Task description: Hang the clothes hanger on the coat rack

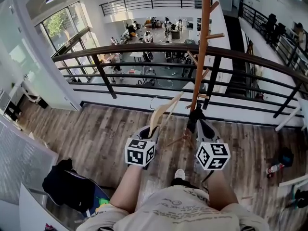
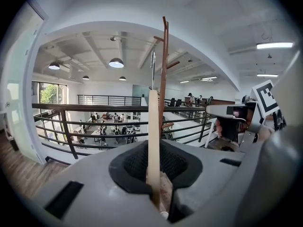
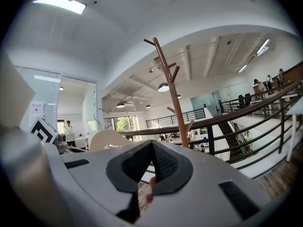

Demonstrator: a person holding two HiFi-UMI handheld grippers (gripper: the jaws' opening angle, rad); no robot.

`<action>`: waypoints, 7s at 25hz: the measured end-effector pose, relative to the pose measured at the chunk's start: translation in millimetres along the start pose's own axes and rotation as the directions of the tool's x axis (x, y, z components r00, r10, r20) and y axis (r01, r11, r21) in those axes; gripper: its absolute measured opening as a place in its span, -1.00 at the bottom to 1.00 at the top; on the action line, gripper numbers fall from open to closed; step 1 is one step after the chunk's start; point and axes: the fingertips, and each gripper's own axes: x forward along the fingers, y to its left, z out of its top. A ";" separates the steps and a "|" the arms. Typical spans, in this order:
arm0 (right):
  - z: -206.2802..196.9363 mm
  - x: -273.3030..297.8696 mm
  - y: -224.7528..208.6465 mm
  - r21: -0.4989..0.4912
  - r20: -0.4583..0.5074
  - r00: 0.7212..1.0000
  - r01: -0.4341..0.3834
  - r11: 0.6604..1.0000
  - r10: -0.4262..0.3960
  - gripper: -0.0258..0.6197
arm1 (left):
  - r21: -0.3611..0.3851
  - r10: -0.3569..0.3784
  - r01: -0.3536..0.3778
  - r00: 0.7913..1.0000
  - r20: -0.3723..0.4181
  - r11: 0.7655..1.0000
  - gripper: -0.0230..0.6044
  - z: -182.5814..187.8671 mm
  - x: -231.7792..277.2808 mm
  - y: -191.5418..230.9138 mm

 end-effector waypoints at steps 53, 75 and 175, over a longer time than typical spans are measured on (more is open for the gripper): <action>47.1 218.8 -83.9 0.015 -0.019 0.997 0.078 0.997 -0.078 -0.92 | 0.093 -0.095 0.098 0.995 -0.043 0.991 -0.76 110.4 232.2 108.7; 53.4 214.1 -109.8 0.038 0.007 0.977 0.214 0.976 -0.214 -0.92 | 0.288 -0.180 0.195 0.981 -0.079 0.938 -0.76 152.8 283.9 74.2; 48.2 177.5 -123.7 0.069 0.018 0.965 0.260 0.963 -0.262 -0.92 | 0.072 -0.297 0.291 0.947 0.119 0.954 -0.91 153.9 265.6 42.3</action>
